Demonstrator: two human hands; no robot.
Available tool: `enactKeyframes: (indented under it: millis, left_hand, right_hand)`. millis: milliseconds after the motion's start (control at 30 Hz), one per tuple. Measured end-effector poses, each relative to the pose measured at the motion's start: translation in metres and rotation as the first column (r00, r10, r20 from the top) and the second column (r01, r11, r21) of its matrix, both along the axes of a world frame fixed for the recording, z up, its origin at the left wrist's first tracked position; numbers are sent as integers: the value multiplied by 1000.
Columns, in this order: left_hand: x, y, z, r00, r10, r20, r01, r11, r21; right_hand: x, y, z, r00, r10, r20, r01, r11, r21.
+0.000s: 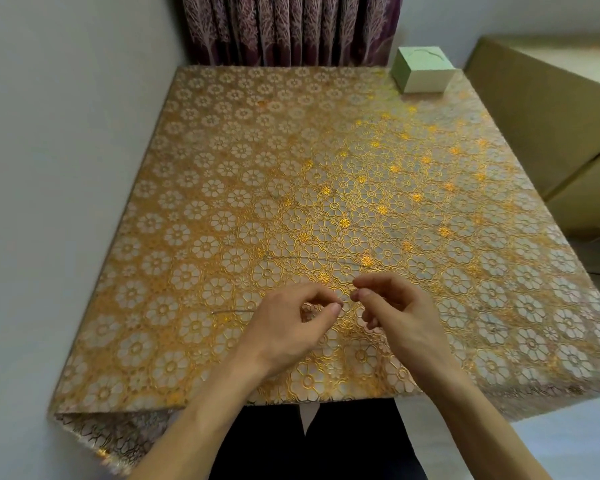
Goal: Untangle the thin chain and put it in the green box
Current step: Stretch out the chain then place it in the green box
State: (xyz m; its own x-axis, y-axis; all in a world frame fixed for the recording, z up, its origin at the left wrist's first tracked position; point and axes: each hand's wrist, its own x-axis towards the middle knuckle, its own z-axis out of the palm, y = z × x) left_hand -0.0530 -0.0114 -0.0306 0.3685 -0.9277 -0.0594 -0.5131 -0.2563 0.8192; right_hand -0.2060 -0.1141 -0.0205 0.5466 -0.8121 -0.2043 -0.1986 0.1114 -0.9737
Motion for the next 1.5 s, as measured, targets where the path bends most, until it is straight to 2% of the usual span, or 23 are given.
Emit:
enactKeyframes:
  millis: [200,433,700,1033,1267,1500]
  left_hand:
    - [2,10,7,946,63,-317,-84,995,-53]
    - [7,14,7,887,102,-451,-166,981,-104]
    - [10,12,2,889,123,-442,-187,977,-105]
    - [15,9,-4,913,138,-385,-185,979,-87]
    - [15,8,-6,934,153,-321,-193,976,-97]
    - [14,7,-3,940,174,-293,-210,973,-98]
  right_hand:
    - [4,6,5,999,25,33,-22,995,-100]
    - [8,10,6,997,60,55,-52,989,-138]
    - [14,8,-1,998,54,35,-49,990,-131]
    - [17,4,-7,998,68,-7,-68,978,-196]
    - [17,5,-9,997,19,73,-12,995,-96]
    - [18,5,-7,995,25,99,-18,997,-73]
